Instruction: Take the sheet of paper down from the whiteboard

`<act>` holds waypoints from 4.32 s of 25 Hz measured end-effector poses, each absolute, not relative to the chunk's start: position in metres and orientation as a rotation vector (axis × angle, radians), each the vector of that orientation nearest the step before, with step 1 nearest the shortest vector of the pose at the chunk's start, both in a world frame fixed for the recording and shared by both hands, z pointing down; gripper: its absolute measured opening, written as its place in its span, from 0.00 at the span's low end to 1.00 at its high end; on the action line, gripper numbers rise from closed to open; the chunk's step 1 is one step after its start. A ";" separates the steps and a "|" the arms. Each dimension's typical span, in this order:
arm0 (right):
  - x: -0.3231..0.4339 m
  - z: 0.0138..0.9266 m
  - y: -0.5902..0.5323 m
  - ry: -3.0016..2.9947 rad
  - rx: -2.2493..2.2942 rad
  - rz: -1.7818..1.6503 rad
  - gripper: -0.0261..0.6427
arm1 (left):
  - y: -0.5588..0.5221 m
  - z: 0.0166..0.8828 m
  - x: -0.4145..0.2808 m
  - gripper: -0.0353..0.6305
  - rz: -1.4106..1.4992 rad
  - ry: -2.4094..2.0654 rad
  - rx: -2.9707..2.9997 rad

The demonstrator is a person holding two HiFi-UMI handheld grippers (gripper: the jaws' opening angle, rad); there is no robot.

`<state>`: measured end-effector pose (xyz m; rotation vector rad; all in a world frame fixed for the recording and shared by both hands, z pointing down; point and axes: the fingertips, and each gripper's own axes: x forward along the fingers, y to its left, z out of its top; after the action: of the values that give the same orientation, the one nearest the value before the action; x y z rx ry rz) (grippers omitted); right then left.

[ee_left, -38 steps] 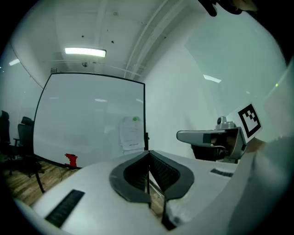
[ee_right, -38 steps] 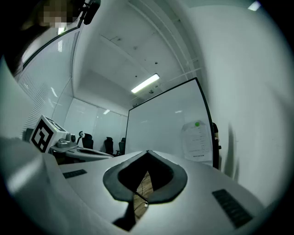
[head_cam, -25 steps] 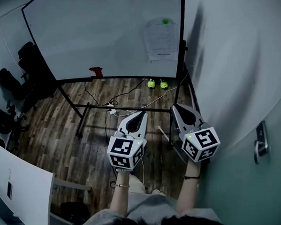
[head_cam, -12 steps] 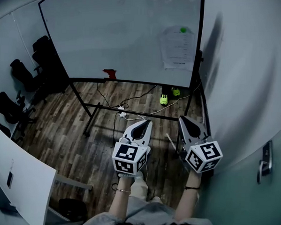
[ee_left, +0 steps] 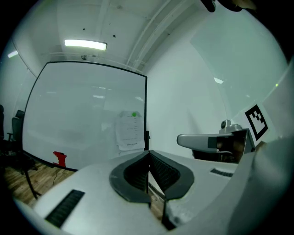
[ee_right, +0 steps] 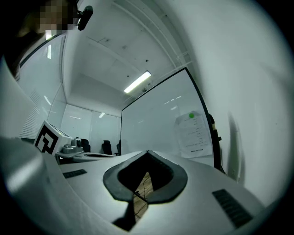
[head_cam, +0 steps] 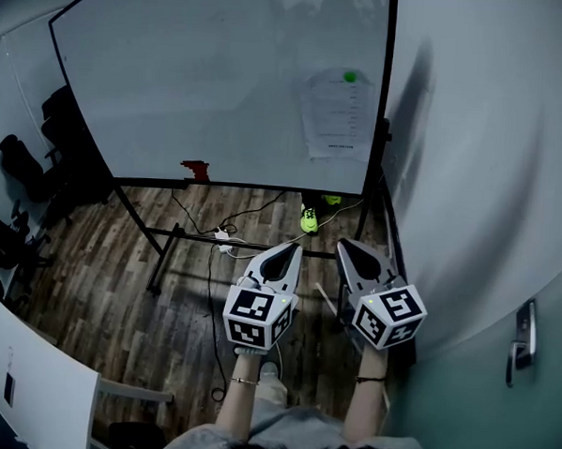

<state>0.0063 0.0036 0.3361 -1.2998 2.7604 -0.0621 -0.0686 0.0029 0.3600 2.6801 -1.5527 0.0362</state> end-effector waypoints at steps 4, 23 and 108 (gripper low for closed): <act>0.003 0.336 -0.026 2.749 -1.315 -0.086 0.04 | -0.028 0.354 -0.066 0.06 0.038 -1.514 2.708; -0.012 0.348 -0.112 2.691 -1.485 -0.132 0.04 | -0.122 0.368 -0.078 0.06 0.073 -1.338 2.747; 0.111 0.273 -0.393 2.571 -1.806 0.146 0.11 | -0.393 0.249 0.016 0.12 0.034 -1.518 3.022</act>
<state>0.1114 -0.3926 0.2730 -1.8056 2.5713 0.1455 0.0158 -0.3927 0.2492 3.0223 -1.5180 0.0341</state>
